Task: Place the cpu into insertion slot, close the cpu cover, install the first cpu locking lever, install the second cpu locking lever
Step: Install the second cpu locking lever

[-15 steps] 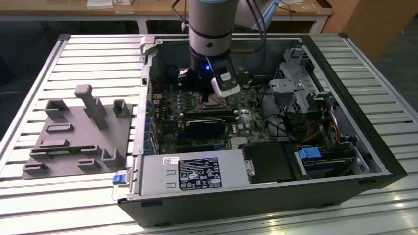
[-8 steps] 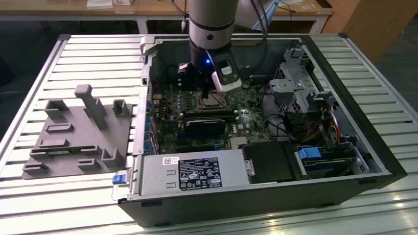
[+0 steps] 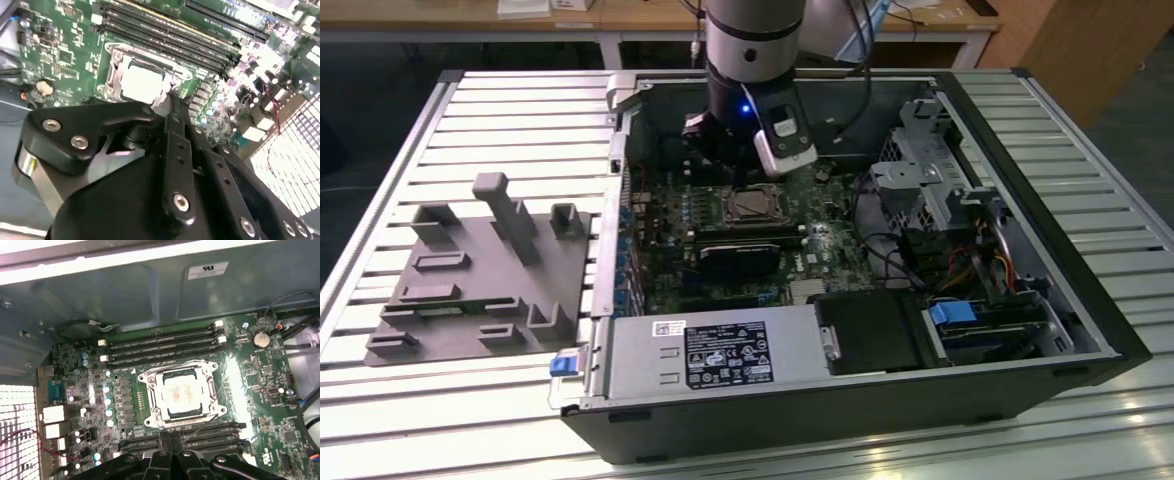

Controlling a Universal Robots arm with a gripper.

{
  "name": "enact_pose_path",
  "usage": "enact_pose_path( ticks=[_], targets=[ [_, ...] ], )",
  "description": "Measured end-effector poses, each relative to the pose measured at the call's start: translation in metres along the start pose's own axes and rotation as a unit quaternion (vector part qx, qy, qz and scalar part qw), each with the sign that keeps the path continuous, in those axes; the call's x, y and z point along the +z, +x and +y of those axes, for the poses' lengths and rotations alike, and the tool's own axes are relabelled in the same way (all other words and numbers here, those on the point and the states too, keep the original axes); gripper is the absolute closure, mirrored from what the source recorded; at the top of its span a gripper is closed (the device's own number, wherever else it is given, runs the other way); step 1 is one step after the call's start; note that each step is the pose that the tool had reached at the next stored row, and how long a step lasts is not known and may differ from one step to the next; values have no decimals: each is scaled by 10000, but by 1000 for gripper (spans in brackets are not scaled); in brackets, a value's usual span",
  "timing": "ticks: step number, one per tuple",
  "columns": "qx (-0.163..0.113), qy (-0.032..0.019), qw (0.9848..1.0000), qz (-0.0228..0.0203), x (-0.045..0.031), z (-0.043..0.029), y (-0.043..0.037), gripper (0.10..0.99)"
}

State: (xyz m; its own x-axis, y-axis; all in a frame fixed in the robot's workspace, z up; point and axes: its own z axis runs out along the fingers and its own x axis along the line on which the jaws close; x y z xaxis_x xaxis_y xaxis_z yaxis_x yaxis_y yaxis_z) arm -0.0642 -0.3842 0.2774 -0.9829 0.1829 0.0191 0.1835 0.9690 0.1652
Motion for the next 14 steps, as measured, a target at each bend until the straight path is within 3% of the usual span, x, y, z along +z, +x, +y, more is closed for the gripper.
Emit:
enact_pose_path(
  ticks=[5, 14],
  targets=[
    [0, 12, 10000, -1, -3, 2, -9, 984],
    [5, 56, 10000, 29, 83, -16, -26, 984]
  ],
)
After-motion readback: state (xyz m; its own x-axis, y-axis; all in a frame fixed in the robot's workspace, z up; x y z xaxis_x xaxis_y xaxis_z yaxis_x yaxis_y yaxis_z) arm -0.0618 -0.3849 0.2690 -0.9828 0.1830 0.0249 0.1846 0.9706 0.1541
